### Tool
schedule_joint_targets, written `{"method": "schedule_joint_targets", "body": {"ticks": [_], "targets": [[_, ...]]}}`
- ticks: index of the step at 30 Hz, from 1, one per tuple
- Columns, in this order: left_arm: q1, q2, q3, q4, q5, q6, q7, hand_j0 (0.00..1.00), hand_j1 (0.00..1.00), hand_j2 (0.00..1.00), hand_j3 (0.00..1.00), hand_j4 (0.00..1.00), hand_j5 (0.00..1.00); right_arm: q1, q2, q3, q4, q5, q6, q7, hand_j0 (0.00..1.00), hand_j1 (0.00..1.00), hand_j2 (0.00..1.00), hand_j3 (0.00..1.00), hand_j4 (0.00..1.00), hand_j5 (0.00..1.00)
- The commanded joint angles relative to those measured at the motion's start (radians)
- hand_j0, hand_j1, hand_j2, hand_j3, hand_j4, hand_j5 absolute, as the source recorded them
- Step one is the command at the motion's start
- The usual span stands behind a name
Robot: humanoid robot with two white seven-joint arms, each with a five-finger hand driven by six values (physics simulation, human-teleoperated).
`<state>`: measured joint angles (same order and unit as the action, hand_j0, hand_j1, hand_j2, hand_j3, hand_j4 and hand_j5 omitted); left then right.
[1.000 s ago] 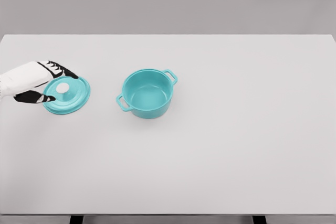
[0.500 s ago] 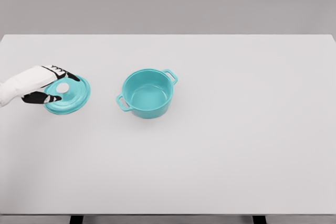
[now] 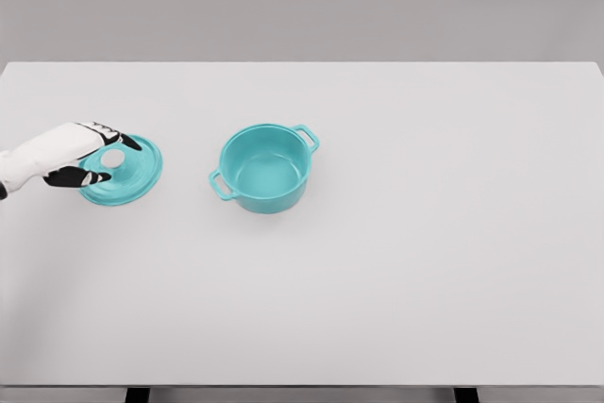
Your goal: Cover the pot with left arm
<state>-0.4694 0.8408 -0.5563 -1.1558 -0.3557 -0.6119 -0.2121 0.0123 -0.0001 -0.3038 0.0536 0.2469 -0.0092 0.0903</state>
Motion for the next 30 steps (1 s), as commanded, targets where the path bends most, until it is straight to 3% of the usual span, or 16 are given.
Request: {"method": "schedule_joint_targets", "body": {"ticks": [1, 30], "targets": [[0.000, -0.003, 0.001, 0.002, -0.005, 0.001, 0.000, 0.73, 0.73, 0.73, 0.73, 0.73, 0.73, 0.000, 0.000, 0.000, 0.000, 0.000, 0.000, 0.000, 1.00, 1.00, 1.00, 1.00, 1.00, 1.00], [-0.035, -0.034, 0.001, 0.053, -0.092, 0.001, -0.001, 0.73, 0.73, 0.73, 0.73, 0.73, 0.73, 0.000, 0.000, 0.000, 0.000, 0.000, 0.000, 0.000, 1.00, 1.00, 1.00, 1.00, 1.00, 1.00]]}}
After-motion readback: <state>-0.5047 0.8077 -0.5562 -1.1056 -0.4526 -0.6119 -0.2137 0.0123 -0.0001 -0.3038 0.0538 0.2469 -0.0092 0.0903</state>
